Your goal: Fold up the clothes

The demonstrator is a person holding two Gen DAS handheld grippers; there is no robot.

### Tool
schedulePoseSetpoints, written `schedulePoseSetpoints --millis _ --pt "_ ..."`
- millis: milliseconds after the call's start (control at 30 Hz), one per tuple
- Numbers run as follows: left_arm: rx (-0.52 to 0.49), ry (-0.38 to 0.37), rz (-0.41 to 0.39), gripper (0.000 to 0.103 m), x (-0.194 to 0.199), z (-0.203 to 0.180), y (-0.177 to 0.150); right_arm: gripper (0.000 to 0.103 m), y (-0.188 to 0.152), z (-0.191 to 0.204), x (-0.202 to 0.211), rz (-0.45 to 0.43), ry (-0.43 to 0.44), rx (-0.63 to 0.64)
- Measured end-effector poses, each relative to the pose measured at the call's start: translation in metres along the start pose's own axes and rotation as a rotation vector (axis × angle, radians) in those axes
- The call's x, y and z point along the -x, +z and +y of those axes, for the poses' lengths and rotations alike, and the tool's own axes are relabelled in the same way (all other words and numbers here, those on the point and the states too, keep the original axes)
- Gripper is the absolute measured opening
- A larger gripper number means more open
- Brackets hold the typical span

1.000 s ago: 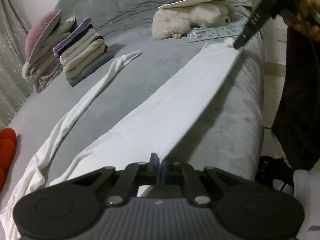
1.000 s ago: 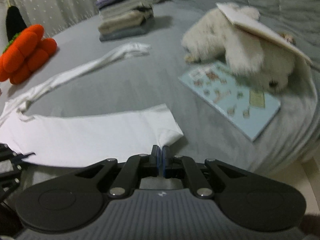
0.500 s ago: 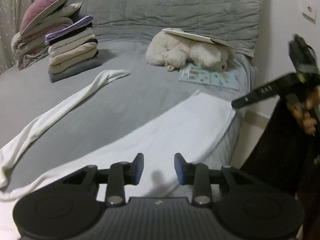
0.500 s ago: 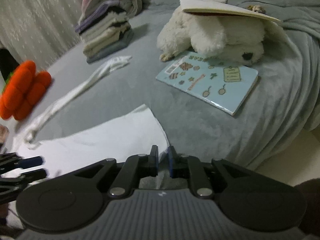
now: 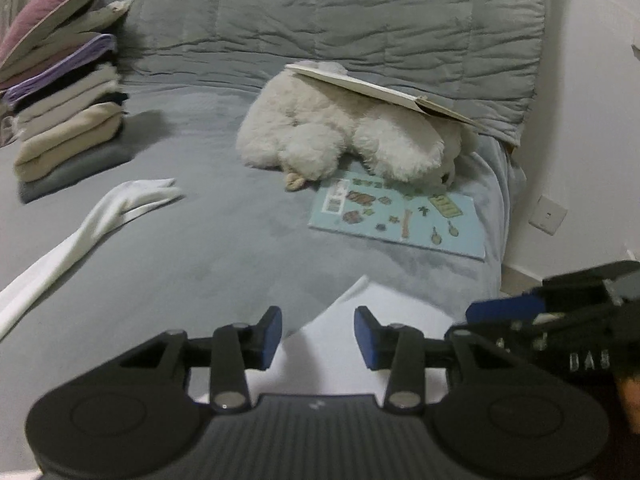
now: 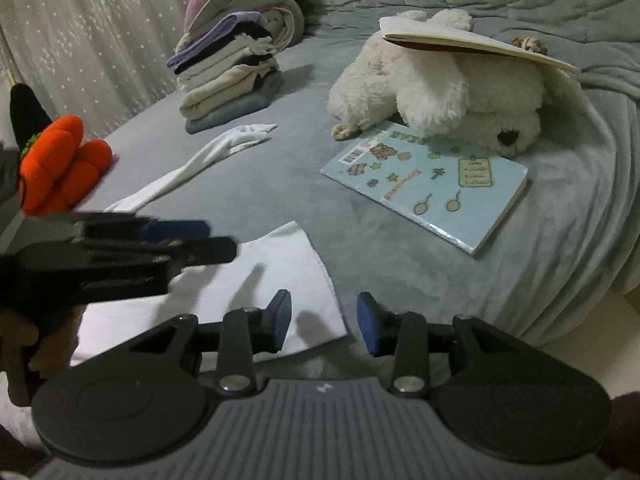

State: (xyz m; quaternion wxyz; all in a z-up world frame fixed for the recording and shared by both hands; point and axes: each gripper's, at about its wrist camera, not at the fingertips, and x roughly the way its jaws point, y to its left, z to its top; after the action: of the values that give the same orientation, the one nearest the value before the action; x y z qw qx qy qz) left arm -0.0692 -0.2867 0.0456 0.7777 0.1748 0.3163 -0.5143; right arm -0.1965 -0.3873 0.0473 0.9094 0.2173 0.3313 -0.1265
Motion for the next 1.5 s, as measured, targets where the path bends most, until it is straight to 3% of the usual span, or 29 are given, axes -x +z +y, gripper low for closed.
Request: schedulePoseSetpoints --millis 167,233,267,333,600,867,967,1033,1067,1167,1200,1333,1400,1500 --pt "0.001 -0.020 0.028 0.039 -0.022 -0.007 0.006 0.036 0.000 -0.001 -0.007 0.019 -0.019 0.017" --pt "0.020 -0.035 0.038 0.027 -0.028 -0.008 0.005 0.028 -0.001 0.002 -0.008 0.019 -0.030 0.039" --pt "0.030 -0.042 0.034 0.023 -0.029 -0.008 0.005 0.020 -0.002 0.003 -0.008 0.018 -0.033 0.052" --pt "0.058 -0.057 0.015 0.003 -0.029 -0.009 0.003 0.002 -0.002 0.005 -0.009 0.015 -0.026 0.061" --pt "0.134 -0.062 -0.159 0.003 -0.013 -0.017 0.015 0.002 -0.001 0.002 0.014 -0.099 -0.057 0.044" --pt "0.140 -0.026 -0.087 0.003 -0.050 -0.019 0.009 0.002 0.001 0.003 -0.002 -0.032 -0.109 0.041" --pt "0.157 -0.022 -0.097 0.003 -0.052 -0.018 0.003 0.004 0.001 0.005 -0.004 -0.027 -0.118 0.041" --pt "0.168 -0.022 -0.101 0.005 -0.049 -0.018 0.003 0.005 0.002 0.006 -0.004 -0.028 -0.124 0.039" --pt "0.174 -0.019 -0.102 0.007 -0.046 -0.018 0.003 0.013 0.002 0.007 -0.003 -0.033 -0.126 0.038" --pt "0.188 -0.005 -0.107 0.026 -0.036 -0.015 0.003 0.015 0.004 0.009 -0.002 -0.039 -0.125 0.035" --pt "0.191 0.005 -0.114 0.037 -0.032 -0.014 0.001 0.016 0.004 0.010 -0.002 -0.040 -0.121 0.034" --pt "0.216 0.039 -0.138 0.050 -0.011 -0.004 -0.005 0.035 0.005 0.015 -0.001 -0.048 -0.125 0.044" --pt "0.224 0.063 -0.151 0.058 0.000 0.002 -0.009 0.037 0.005 0.020 0.001 -0.056 -0.128 0.057" --pt "0.231 0.109 -0.172 0.062 0.020 0.014 -0.017 0.037 0.007 0.028 0.001 -0.064 -0.133 0.076"
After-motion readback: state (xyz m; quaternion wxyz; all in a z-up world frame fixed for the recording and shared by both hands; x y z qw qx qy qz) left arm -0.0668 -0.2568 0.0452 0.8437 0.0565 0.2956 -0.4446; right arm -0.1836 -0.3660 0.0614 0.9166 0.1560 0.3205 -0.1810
